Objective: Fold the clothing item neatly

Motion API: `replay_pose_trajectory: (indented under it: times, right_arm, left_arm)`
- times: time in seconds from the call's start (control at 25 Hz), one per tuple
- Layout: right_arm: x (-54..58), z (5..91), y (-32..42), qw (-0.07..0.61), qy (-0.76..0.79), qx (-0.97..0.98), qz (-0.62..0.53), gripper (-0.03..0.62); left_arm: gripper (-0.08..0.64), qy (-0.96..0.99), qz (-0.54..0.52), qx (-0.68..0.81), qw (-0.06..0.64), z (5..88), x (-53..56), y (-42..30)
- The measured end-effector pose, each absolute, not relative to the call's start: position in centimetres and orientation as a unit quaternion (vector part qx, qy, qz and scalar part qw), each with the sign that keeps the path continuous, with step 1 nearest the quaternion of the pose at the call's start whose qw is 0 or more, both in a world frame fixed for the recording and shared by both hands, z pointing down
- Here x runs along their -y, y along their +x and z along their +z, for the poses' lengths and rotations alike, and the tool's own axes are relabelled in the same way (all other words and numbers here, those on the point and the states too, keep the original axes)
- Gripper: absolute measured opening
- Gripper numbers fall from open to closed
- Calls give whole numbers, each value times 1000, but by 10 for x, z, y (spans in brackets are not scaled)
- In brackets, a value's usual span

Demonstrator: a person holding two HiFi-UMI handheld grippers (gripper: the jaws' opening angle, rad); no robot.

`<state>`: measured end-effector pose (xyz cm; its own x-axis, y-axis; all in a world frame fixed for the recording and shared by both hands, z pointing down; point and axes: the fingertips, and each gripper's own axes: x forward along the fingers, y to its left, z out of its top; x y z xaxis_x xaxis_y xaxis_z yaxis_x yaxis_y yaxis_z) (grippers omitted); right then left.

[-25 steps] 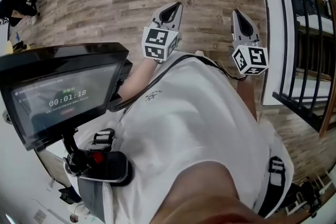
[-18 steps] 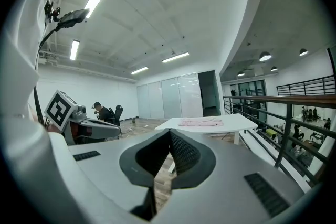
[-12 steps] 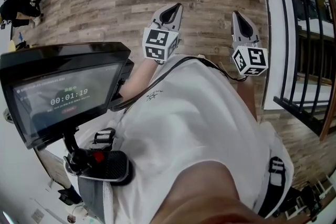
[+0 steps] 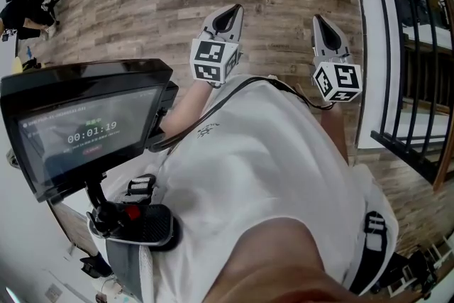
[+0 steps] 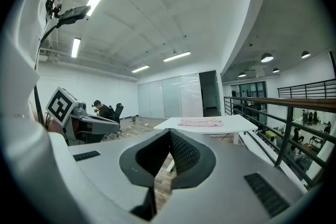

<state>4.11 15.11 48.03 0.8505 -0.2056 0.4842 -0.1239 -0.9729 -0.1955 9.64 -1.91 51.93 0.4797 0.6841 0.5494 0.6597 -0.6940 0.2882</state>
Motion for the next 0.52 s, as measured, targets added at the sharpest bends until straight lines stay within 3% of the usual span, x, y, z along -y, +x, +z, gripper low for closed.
replay_pose_trajectory:
  times: [0.52]
  right_arm:
    - [-153, 481, 44, 77, -959, -86, -258, 3]
  left_arm:
    - [3, 861, 322, -393, 15, 520, 17, 100]
